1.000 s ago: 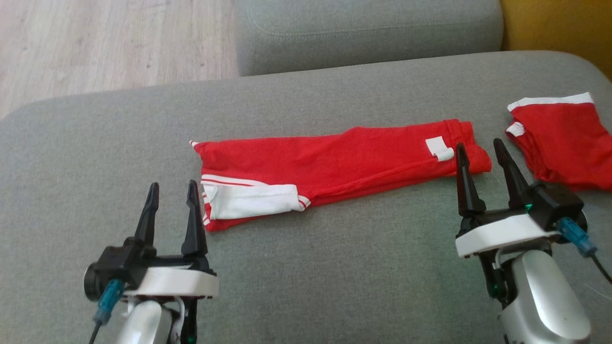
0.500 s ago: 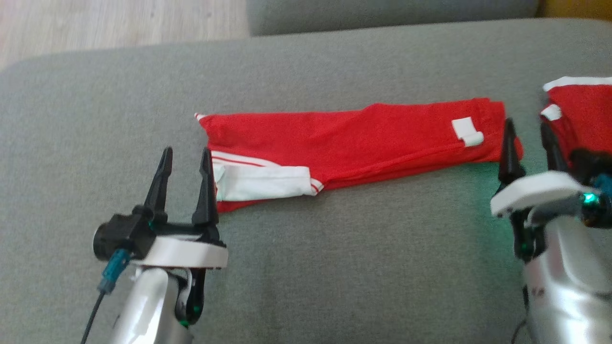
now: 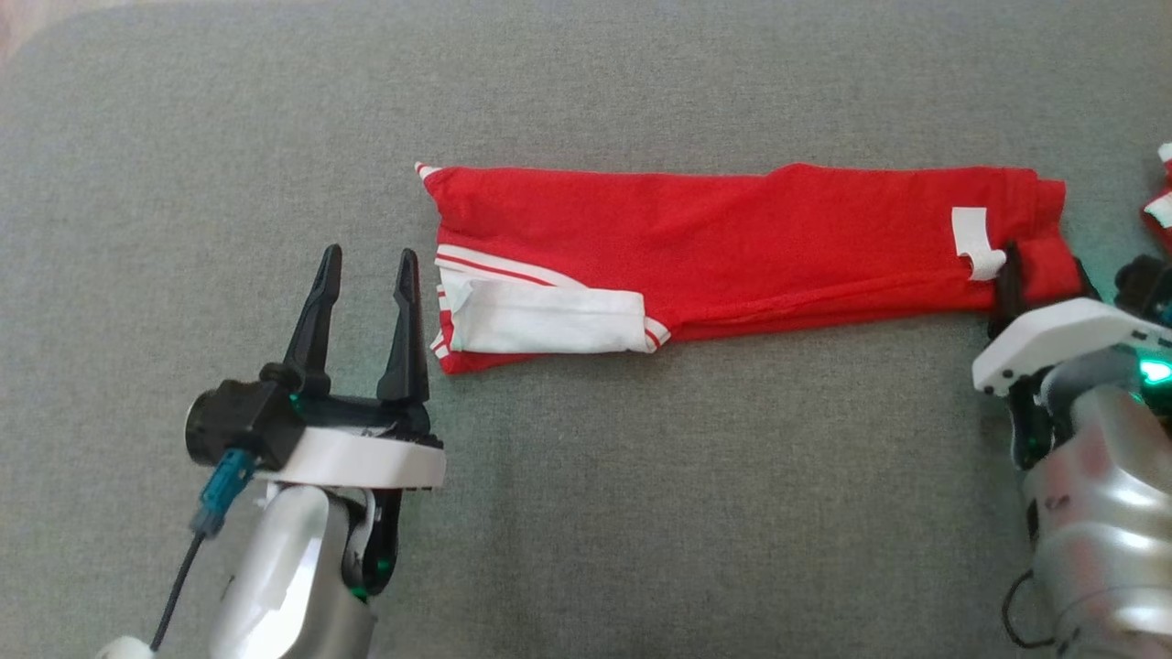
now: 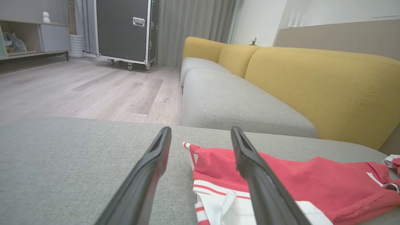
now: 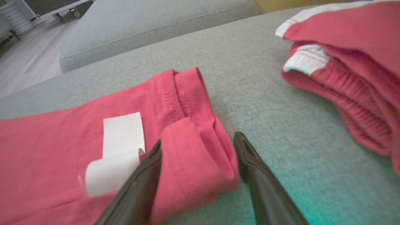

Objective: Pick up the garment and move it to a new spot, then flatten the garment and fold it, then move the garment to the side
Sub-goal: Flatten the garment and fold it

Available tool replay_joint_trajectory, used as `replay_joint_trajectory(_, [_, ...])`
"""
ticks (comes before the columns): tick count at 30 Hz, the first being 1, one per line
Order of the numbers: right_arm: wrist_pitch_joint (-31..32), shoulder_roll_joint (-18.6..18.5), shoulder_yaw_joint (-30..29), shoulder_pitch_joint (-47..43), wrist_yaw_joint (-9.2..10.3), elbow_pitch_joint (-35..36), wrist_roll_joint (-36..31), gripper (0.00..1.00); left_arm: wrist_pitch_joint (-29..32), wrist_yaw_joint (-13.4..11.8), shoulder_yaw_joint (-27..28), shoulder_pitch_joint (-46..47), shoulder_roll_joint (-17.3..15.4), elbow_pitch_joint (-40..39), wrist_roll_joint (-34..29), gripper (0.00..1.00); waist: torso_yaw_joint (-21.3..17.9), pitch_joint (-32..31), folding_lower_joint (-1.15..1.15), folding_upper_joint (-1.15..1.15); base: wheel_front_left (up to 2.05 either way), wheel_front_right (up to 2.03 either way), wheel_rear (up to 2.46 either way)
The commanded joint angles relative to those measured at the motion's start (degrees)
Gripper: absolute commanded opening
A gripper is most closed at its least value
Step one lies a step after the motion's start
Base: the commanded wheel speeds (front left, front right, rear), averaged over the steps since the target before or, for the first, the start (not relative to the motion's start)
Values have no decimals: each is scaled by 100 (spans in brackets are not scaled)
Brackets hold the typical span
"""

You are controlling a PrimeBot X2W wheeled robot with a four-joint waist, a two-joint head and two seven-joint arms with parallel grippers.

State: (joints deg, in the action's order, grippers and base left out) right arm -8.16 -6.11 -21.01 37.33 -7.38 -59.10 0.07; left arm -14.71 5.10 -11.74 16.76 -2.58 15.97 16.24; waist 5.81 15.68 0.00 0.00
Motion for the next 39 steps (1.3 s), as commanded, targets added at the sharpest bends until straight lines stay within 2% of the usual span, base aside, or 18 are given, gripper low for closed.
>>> replay_joint_trajectory(1, [-47,35,107,197,-11,-44,-86,100,-29,-8,114,189,-31,-182,56,100,4,22,0,0,0,0,0])
replay_joint_trajectory(2, [-61,45,109,236,-11,-135,-106,100,-29,-19,108,194,-31,-182,61,100,1,28,0,0,0,0,0])
replay_joint_trajectory(4, [-108,65,154,300,-11,-282,-157,0,-29,-39,101,199,-31,-178,67,100,-14,31,0,0,0,0,0])
replay_joint_trajectory(15, [-533,-132,325,446,-11,-440,-209,0,-29,-61,165,119,-31,-145,69,100,-256,-213,0,0,0,0,0])
replay_joint_trajectory(26, [-648,-580,193,261,-11,-358,-310,0,-29,-87,356,-223,-30,-202,102,100,-406,-813,0,0,0,0,0])
replay_joint_trajectory(31, [-662,-428,248,197,-11,-326,-338,0,-29,-107,461,-408,-30,-271,116,100,-353,-1192,0,0,0,0,0])
replay_joint_trajectory(39, [-675,155,832,116,-11,-266,13,0,-29,-141,783,-760,-30,-382,-89,100,36,-1774,0,0,0,0,0])
